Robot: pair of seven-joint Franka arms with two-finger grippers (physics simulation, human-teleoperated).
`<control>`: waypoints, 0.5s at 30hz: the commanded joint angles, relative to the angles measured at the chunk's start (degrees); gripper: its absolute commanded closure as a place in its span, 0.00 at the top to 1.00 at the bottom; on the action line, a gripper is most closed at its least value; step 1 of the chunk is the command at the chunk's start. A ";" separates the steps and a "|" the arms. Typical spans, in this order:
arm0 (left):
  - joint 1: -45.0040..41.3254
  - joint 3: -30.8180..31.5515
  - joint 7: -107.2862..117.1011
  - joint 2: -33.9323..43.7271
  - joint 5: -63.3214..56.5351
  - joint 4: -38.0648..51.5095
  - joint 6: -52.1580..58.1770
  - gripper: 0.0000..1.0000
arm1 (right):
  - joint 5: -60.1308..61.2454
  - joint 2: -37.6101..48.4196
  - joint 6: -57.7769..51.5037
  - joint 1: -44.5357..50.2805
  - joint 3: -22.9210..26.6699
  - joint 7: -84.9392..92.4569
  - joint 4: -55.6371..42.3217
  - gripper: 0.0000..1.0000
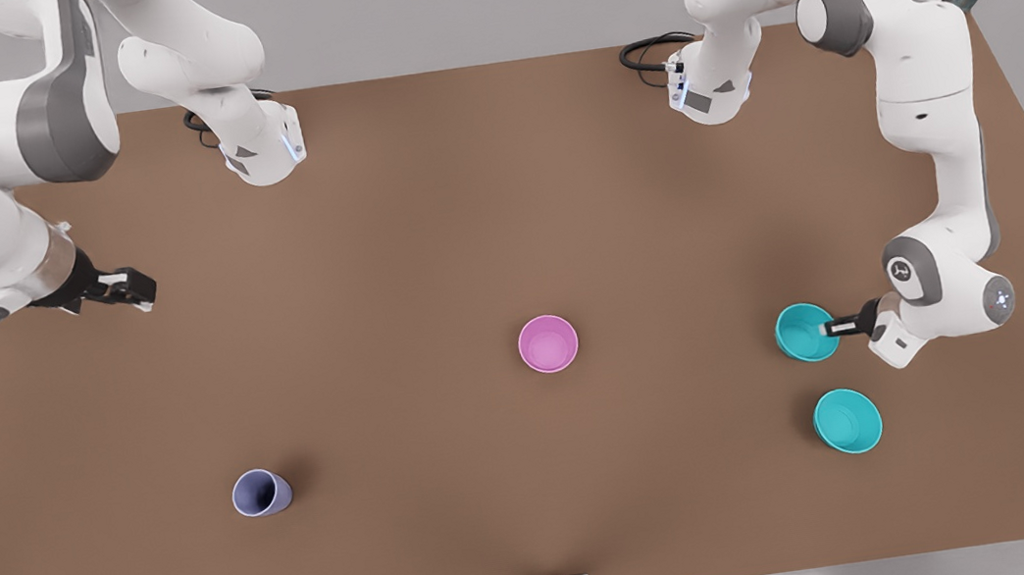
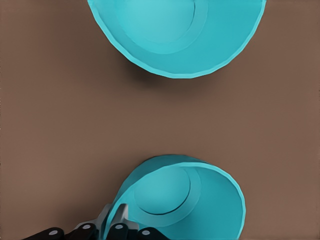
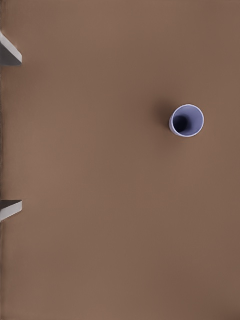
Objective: Stack the blue bowl on the pink bowl
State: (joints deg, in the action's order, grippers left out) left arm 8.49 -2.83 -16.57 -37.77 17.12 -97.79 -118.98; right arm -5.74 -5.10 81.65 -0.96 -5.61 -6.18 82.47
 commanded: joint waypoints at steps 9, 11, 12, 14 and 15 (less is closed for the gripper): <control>-33.18 -0.95 41.08 7.01 -0.07 5.06 1.21 0.21 | 1.52 -2.11 -0.17 0.16 -0.10 20.68 0.15 1.00; -39.24 -1.03 49.95 6.48 0.02 7.08 1.21 0.21 | 1.44 -2.37 -0.17 0.16 -0.10 20.68 0.23 1.00; -42.67 -1.03 54.34 4.12 0.19 10.32 2.96 0.21 | 1.44 -2.46 -0.17 0.08 -0.10 20.68 0.23 1.00; -46.54 -0.95 58.49 0.86 0.10 12.88 3.06 0.21 | 1.52 -2.46 -0.26 0.16 -0.10 20.59 0.23 1.00; -47.24 -0.95 60.07 -0.99 -0.07 14.90 3.06 0.21 | 1.52 -2.46 -0.26 0.08 -0.10 20.68 0.32 1.00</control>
State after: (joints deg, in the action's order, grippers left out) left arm -37.76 -3.78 4.08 -37.77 16.91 -84.24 -117.13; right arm -4.32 -7.64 81.44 -0.83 -5.69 5.55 82.79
